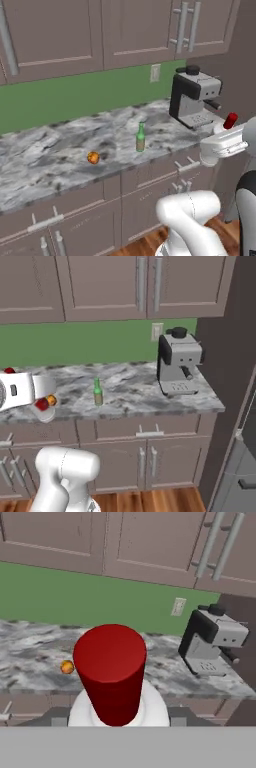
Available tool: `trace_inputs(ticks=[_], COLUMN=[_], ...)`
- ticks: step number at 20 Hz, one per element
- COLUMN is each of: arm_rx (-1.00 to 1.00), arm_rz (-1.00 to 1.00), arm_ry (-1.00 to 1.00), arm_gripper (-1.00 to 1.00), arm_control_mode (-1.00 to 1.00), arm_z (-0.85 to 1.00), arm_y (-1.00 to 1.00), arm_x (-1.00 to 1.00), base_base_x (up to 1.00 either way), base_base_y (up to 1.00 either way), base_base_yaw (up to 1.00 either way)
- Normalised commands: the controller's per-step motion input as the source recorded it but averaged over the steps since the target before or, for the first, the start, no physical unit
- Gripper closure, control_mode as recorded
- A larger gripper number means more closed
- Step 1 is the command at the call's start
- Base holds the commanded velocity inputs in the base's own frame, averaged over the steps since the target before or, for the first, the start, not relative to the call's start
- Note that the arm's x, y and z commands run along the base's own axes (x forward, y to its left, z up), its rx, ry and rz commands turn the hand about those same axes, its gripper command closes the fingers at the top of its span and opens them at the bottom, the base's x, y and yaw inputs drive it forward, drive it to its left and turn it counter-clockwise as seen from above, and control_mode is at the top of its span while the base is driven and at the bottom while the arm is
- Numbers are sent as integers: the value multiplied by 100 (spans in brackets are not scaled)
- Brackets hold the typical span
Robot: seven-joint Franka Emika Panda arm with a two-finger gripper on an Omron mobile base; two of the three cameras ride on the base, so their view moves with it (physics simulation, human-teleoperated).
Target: Place the beer and liquor on the top shelf of the fridge to keep them out of children's reach, and place the peach on lower shelves for easy access.
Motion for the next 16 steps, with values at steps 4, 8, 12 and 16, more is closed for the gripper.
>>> trace_inputs(ticks=[4,8,12,16], arm_rx=[0,0,0,0], arm_rz=[0,0,0,0], arm_ry=[0,0,0,0], arm_gripper=[100,100,100,100], arm_control_mode=[100,100,100,100], arm_z=[0,0,0,0], arm_y=[0,0,0,0], arm_x=[0,0,0,0], base_base_x=[0,0,0,1], base_base_y=[-56,-65,-69,-72], base_base_yaw=[-63,-67,-69,-67])
